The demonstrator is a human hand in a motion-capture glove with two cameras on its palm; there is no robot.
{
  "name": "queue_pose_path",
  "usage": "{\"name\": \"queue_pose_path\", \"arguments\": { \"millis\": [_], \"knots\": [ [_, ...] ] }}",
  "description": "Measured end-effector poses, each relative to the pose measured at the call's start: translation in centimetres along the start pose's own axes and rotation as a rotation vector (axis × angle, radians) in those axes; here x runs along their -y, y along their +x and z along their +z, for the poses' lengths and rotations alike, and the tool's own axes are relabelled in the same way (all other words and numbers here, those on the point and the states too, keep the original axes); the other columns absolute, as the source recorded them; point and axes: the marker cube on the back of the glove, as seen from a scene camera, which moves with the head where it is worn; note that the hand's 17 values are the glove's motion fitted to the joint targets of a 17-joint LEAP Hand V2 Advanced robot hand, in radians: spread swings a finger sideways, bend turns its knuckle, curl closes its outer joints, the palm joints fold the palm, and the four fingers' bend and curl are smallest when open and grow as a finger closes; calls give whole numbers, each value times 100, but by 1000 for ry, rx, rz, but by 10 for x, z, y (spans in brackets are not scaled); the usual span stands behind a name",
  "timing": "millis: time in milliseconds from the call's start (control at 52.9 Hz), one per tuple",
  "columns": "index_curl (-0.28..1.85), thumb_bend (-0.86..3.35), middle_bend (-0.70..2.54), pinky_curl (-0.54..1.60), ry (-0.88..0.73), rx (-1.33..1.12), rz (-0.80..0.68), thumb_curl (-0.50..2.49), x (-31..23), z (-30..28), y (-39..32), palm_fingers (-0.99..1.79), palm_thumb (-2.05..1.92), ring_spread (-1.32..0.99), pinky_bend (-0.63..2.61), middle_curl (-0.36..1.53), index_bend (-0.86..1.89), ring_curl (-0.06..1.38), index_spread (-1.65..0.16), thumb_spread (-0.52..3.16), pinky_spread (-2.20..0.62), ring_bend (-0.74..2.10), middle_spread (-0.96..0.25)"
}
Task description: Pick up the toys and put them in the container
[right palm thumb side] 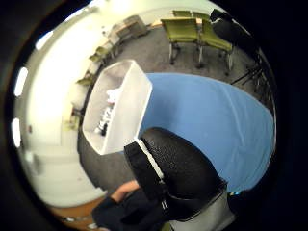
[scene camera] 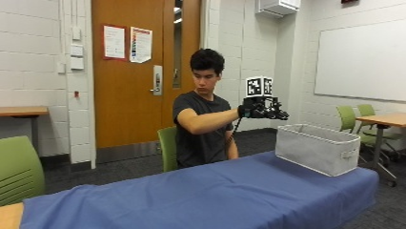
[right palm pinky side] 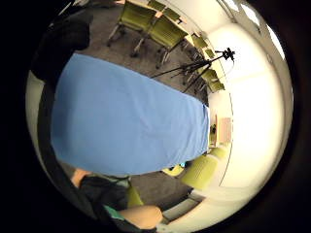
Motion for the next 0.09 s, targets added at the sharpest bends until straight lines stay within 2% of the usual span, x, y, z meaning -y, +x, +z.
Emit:
{"name": "queue_pose_path", "arguments": {
  "millis": [95],
  "knots": [
    [72,-8,43,32,-5,18,15,20,-5,5,11,-1,-12,-31,91,48,18,24,-35,114,-14,63,-13]
  ]
}}
